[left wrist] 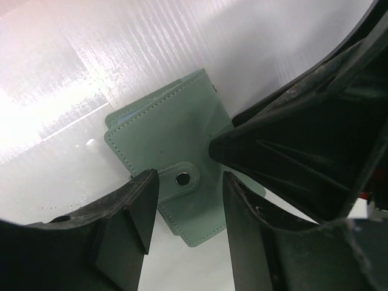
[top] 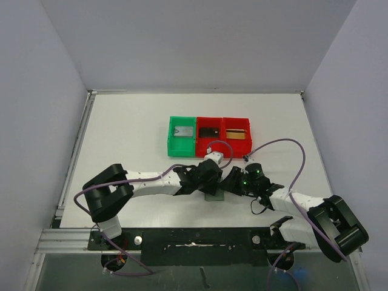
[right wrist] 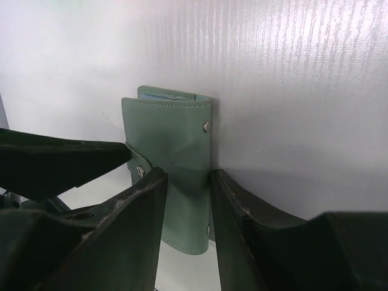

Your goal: Take the credit cards out of the card holder

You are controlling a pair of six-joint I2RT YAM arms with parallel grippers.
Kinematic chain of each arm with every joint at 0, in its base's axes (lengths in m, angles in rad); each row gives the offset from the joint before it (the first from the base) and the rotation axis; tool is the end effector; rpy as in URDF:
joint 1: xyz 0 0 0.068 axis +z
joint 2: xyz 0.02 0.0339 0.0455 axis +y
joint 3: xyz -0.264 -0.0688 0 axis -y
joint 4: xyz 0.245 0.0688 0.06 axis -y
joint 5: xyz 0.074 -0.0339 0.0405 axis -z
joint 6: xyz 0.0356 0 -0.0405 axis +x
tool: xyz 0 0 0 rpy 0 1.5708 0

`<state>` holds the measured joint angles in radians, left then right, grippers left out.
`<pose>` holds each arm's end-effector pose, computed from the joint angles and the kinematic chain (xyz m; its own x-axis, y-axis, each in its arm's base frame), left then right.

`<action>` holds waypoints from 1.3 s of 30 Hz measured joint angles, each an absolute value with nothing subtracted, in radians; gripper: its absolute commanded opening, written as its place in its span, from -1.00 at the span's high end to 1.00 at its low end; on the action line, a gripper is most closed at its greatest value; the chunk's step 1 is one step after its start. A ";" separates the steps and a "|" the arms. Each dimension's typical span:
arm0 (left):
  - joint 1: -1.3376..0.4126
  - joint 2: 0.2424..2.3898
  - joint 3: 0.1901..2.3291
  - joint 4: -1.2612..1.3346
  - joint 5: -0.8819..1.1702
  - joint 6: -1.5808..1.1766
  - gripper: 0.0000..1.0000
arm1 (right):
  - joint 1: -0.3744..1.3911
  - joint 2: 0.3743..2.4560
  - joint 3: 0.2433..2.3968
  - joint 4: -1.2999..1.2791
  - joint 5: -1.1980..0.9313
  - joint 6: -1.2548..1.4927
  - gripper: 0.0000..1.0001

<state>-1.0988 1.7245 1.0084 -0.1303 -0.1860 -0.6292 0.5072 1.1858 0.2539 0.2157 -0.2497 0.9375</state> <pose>0.1681 -0.3148 0.1772 -0.7576 0.2121 -0.6173 0.4622 0.8420 -0.2780 0.1679 0.1034 0.1260 -0.8504 0.4210 -0.3156 0.0876 0.7047 0.7040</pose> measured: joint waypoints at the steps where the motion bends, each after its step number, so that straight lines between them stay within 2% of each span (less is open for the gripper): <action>1: -1.105 1.734 1.017 -0.142 -0.196 -0.625 0.17 | 0.505 1.189 0.254 0.221 -0.252 0.941 0.27; 9: -1.119 1.761 1.042 -0.188 -0.254 -0.616 0.30 | 0.503 1.204 0.245 0.257 -0.265 0.963 0.29; 16: -1.126 1.771 1.052 -0.202 -0.277 -0.612 0.61 | 0.503 1.208 0.245 0.262 -0.276 0.963 0.26; 21: -1.131 1.771 1.052 -0.199 -0.284 -0.614 0.74 | 0.503 1.207 0.245 0.262 -0.288 0.957 0.28; 29: -1.130 1.734 0.997 -0.149 -0.261 -0.619 0.74 | 0.498 1.208 0.245 0.258 -0.318 0.949 0.48; 33: -1.127 1.729 0.982 -0.128 -0.250 -0.624 0.52 | 0.498 1.195 0.229 0.260 -0.315 0.954 0.56; 39: -1.127 1.726 0.975 -0.109 -0.236 -0.644 0.37 | 0.498 1.182 0.210 0.261 -0.317 0.961 0.68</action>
<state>-1.1267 1.7260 0.9749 -0.1085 -0.2363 -0.6441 0.4976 1.1820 0.2096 0.2611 -0.3168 0.9611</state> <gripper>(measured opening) 0.294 0.194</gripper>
